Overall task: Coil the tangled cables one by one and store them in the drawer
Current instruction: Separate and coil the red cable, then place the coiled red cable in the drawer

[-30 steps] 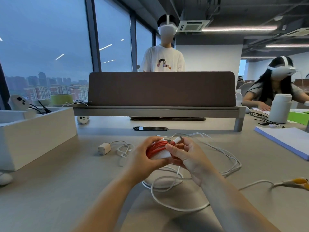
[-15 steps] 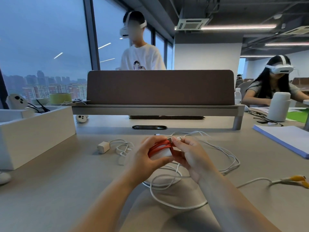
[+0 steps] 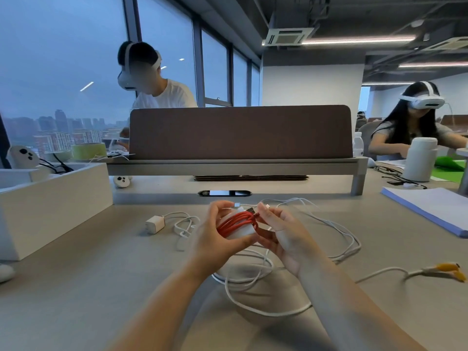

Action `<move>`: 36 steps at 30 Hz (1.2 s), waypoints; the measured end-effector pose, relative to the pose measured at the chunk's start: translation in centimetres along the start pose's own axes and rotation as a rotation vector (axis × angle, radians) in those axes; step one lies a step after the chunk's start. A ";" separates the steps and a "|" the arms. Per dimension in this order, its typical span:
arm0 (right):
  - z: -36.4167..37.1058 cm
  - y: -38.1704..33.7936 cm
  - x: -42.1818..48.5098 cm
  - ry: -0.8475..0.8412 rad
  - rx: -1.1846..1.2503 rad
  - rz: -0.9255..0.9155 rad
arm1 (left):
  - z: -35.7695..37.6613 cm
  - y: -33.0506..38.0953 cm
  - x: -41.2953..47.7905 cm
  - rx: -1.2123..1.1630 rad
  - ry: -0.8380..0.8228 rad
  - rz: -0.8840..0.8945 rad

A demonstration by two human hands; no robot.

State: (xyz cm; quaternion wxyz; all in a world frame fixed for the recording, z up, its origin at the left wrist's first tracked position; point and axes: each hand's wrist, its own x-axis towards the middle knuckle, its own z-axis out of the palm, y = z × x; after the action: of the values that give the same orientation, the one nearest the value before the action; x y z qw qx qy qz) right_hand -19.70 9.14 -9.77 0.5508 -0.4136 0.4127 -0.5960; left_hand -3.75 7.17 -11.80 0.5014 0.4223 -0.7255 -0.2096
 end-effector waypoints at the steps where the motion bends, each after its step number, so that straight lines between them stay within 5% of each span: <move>1: 0.0 0.0 0.0 -0.018 -0.025 0.001 | 0.0 -0.2 0.1 0.024 0.020 -0.003; 6: 0.3 0.4 0.3 -0.146 -0.180 0.050 | -0.2 -0.3 0.3 0.086 0.069 -0.021; 14: 2.8 0.8 0.0 -0.074 -0.126 0.075 | -2.0 1.4 -0.5 0.214 0.203 -0.091; 22: 11.2 0.4 -0.6 -0.238 -0.234 -0.031 | -13.3 3.3 -4.3 0.008 0.044 -0.226; 25: 16.6 0.9 -1.7 -0.353 -0.256 -0.025 | -18.8 3.8 -7.1 -0.163 0.213 -0.349; 36: 37.1 7.8 -11.9 -0.801 -0.328 0.025 | -35.2 4.3 -22.4 -0.094 0.673 -0.691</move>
State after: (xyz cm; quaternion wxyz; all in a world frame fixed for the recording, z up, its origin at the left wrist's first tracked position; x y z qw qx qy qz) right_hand 18.47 19.28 -5.83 0.6017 -0.6893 0.2606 -0.3080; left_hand 29.54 32.20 -6.60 0.6278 0.6597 -0.3300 -0.2485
